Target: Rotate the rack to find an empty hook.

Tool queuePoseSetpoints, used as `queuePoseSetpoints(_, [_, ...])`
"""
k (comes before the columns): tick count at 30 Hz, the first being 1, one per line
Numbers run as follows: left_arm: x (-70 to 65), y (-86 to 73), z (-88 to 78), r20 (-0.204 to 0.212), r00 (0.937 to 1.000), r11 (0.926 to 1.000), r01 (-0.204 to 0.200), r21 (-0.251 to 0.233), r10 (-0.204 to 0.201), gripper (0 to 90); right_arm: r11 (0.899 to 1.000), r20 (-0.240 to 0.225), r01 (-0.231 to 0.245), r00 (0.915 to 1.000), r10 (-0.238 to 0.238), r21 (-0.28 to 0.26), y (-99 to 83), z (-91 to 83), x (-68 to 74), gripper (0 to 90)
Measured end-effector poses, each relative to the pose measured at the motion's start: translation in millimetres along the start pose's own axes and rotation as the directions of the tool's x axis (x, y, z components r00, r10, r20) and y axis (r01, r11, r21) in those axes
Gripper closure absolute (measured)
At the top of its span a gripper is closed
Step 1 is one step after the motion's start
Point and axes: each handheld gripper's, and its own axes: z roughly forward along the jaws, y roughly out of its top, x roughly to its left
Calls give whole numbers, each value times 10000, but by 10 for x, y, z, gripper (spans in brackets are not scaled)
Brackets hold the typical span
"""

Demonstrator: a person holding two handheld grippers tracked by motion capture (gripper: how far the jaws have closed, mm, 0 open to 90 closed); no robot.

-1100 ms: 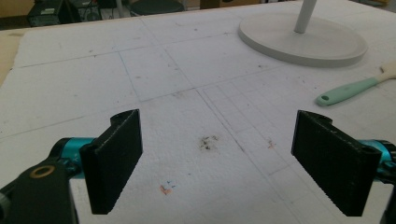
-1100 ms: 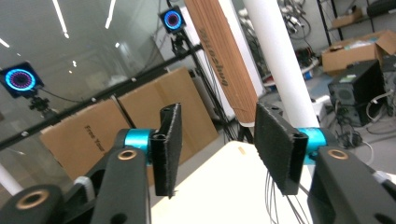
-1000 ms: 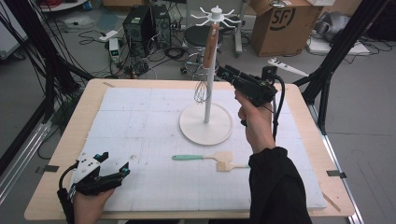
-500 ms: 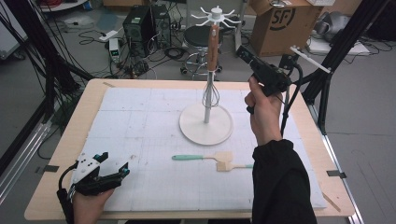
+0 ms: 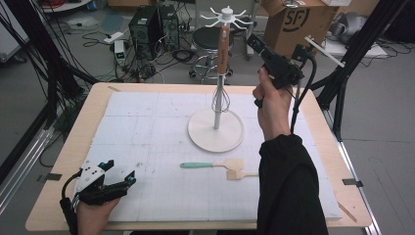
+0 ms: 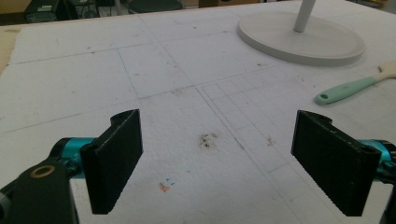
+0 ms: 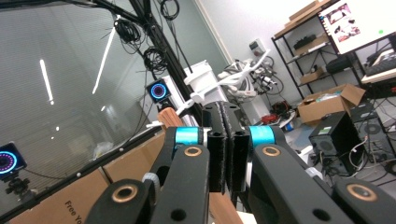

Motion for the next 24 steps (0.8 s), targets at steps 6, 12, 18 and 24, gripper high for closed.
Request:
queuePoseSetpoints(6, [8,0,-9,4,10000,10000,55,-48,-55,171,9998,-50,209,9998,-209,-28,22,106,82,896])
queuePoseSetpoints(12, [10,3,-13,-3,10000,9999,55,-107,-55,172,9999,-159,152,9998,-151,49,-7,155,145,896])
queuePoseSetpoints(18, [8,3,-13,-4,10000,9999,73,-113,-73,172,9999,-366,81,9993,-77,118,-46,220,207,896])
queuePoseSetpoints(24, [11,3,-15,22,9999,9999,102,-108,-101,172,9998,-488,44,9988,-35,178,-95,315,277,896])
